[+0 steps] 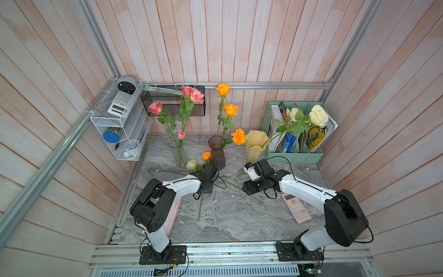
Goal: Arrange the flowers in different vases according to their colors
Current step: Pick up the flower at the center of the board.
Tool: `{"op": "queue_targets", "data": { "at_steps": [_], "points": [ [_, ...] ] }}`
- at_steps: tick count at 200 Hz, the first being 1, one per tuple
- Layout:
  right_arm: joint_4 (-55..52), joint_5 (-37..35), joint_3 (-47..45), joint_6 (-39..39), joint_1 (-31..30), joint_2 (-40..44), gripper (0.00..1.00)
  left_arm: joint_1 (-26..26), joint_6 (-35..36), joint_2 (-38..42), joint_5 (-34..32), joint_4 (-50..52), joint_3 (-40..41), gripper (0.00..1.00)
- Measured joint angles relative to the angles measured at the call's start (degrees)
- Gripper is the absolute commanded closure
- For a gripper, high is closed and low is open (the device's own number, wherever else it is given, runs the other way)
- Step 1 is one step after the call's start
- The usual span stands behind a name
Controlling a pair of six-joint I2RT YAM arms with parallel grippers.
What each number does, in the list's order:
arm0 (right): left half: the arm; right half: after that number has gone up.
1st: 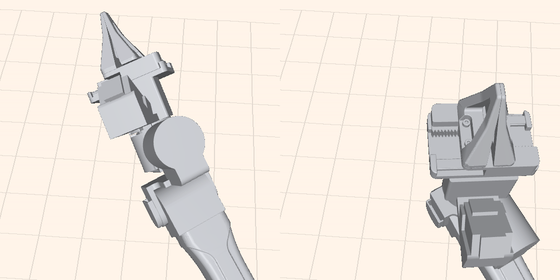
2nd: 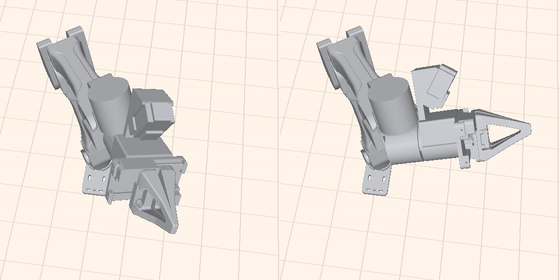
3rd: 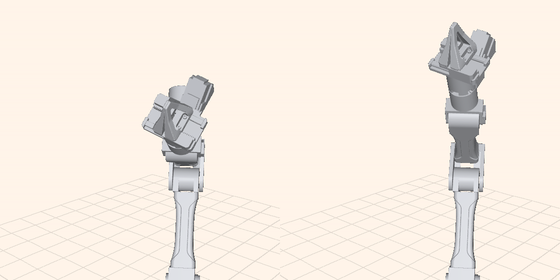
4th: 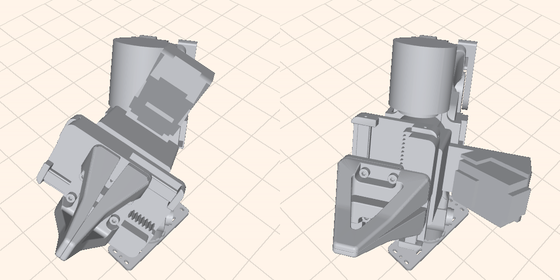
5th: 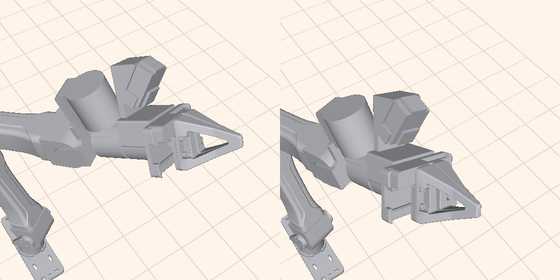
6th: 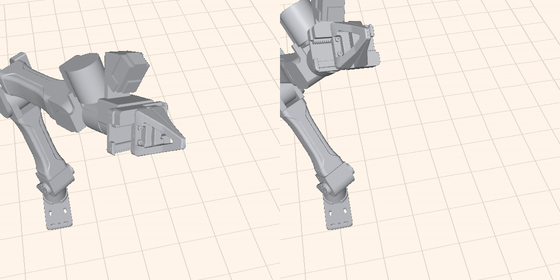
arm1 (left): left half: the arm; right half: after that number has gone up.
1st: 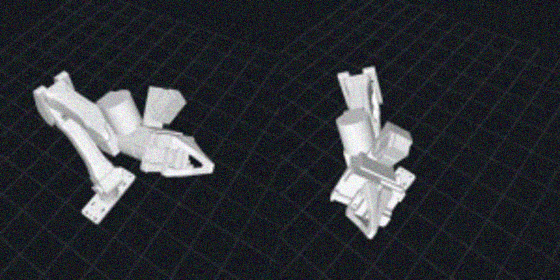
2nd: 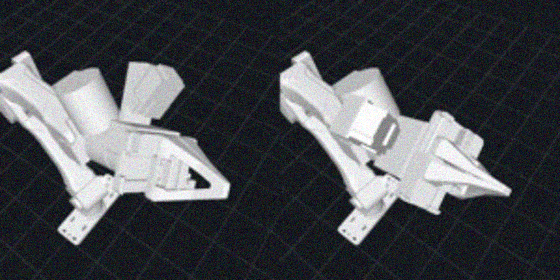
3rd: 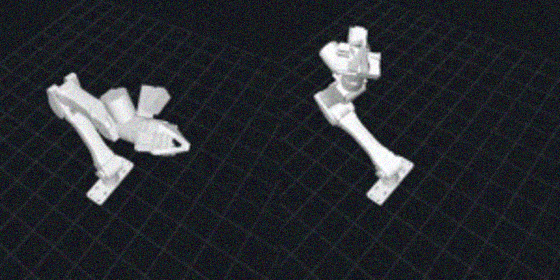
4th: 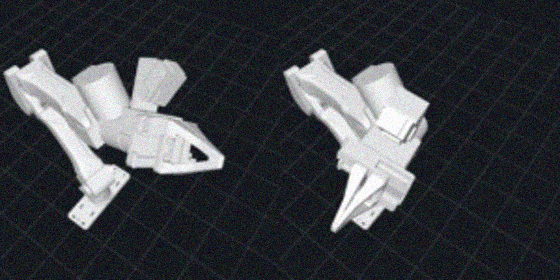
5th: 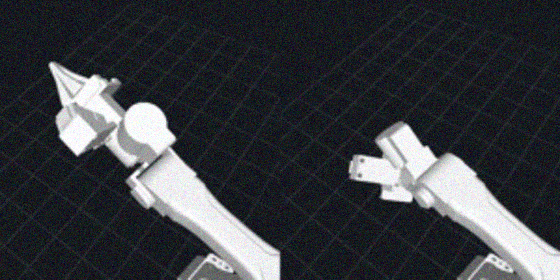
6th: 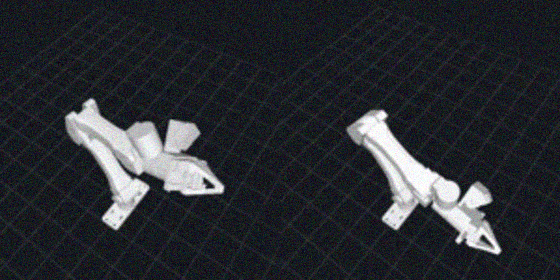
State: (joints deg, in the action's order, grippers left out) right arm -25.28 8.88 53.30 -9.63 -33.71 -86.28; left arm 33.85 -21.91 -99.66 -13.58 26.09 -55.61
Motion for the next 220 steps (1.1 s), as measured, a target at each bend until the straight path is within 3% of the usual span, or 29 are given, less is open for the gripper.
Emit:
{"op": "queue_targets", "data": {
  "at_steps": [63,220],
  "points": [
    [0.8,-0.1,-1.9,-0.4,0.0,1.7,0.29,-0.8,-1.2,2.2,-3.3,-1.7,2.9,1.00],
    [1.7,-0.2,-4.6,-1.1,0.0,4.5,0.29,0.2,1.6,32.8,-12.5,-1.9,5.6,1.00]
  ]
}}
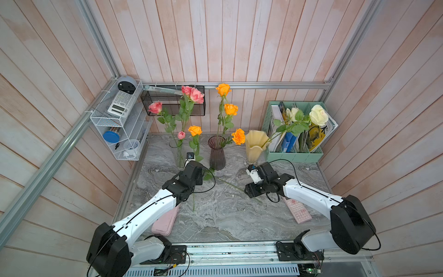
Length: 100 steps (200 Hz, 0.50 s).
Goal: Arrange the flowers in different vases according to their colors
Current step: Pick up the flower at the center of the board, then insert the flower into the vase.
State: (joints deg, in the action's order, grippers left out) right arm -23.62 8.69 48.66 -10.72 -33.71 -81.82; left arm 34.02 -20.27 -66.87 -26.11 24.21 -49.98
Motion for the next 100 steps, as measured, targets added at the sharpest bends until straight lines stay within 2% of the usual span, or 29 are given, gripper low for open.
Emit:
{"op": "queue_targets", "data": {
  "at_steps": [48,100],
  "points": [
    [0.0,0.0,0.0,0.0,0.0,0.0,0.29,4.1,6.1,4.0,-1.0,-0.3,-4.9,1.00],
    [0.0,0.0,0.0,-0.2,0.0,0.0,0.29,4.5,17.0,2.5,-0.3,-9.6,-13.0,1.00]
  ]
}}
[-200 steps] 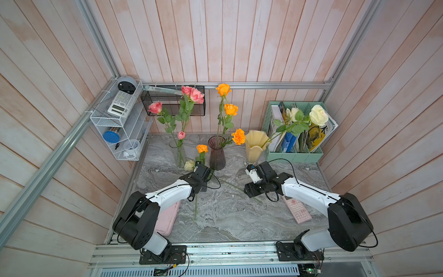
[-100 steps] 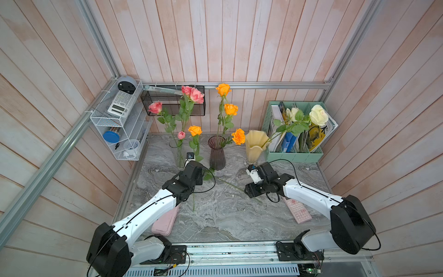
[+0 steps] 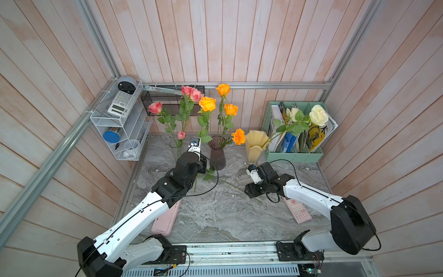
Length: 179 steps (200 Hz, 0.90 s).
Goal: Arrange the flowers in different vases according to their colors
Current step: Insert the flower into the vase.
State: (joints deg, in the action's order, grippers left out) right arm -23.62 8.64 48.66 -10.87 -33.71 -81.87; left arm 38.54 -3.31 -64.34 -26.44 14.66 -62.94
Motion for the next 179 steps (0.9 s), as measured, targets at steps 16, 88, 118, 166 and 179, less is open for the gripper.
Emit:
{"op": "queue_targets", "data": {
  "at_steps": [16,88,118,166,179],
  "points": [
    [0.0,0.0,0.0,0.0,0.0,-0.3,0.29,0.0,2.9,-1.9,0.3,-4.9,-3.0,1.00],
    [0.0,-0.2,0.2,0.2,0.0,-3.6,0.29,-0.6,11.3,-16.3,1.9,-31.9,-14.4,1.00],
    [0.0,-0.2,0.5,0.5,0.0,-5.8,0.29,-1.7,12.5,-22.1,3.1,-40.1,-15.5,1.00],
    [-0.2,0.2,2.2,1.1,0.0,-7.3,0.29,-4.7,12.6,-29.0,4.4,-49.8,-14.1,1.00],
    [-0.2,0.3,2.5,1.4,0.0,-7.3,0.29,-5.1,12.6,-30.1,4.8,-52.9,-13.0,1.00]
  ]
}}
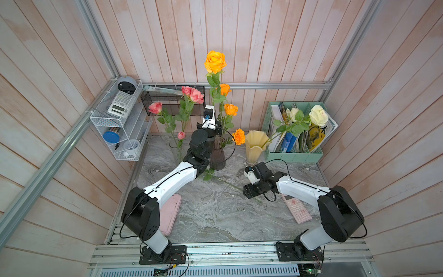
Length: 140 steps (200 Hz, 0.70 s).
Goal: Arrange the flowers in different vases according to their colors
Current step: Insert the flower into the vase.
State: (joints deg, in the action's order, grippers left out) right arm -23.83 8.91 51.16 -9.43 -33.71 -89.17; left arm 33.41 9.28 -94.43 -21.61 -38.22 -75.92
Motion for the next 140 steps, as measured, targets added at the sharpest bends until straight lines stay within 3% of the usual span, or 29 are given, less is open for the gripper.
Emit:
{"op": "queue_targets", "data": {
  "at_steps": [66,78,113,128,140],
  "points": [
    [0.0,0.0,0.0,0.3,0.0,-0.1,0.29,-0.9,-1.6,-5.2,1.7,-9.4,6.3,1.00],
    [0.0,0.1,-0.1,0.3,0.0,0.0,0.29,-0.9,-1.8,-5.4,1.7,-10.6,8.1,0.87],
    [-0.2,0.3,-0.4,0.3,0.0,0.8,0.29,-0.9,-2.4,-5.6,1.0,-11.5,10.3,0.77],
    [-0.2,0.4,-0.7,0.3,0.0,1.4,0.29,-0.9,-2.5,-5.6,0.5,-11.3,10.3,0.64],
    [-0.2,0.4,-0.7,0.2,0.0,1.8,0.29,-0.9,-3.1,-5.6,0.3,-11.0,10.3,0.62]
  ]
}}
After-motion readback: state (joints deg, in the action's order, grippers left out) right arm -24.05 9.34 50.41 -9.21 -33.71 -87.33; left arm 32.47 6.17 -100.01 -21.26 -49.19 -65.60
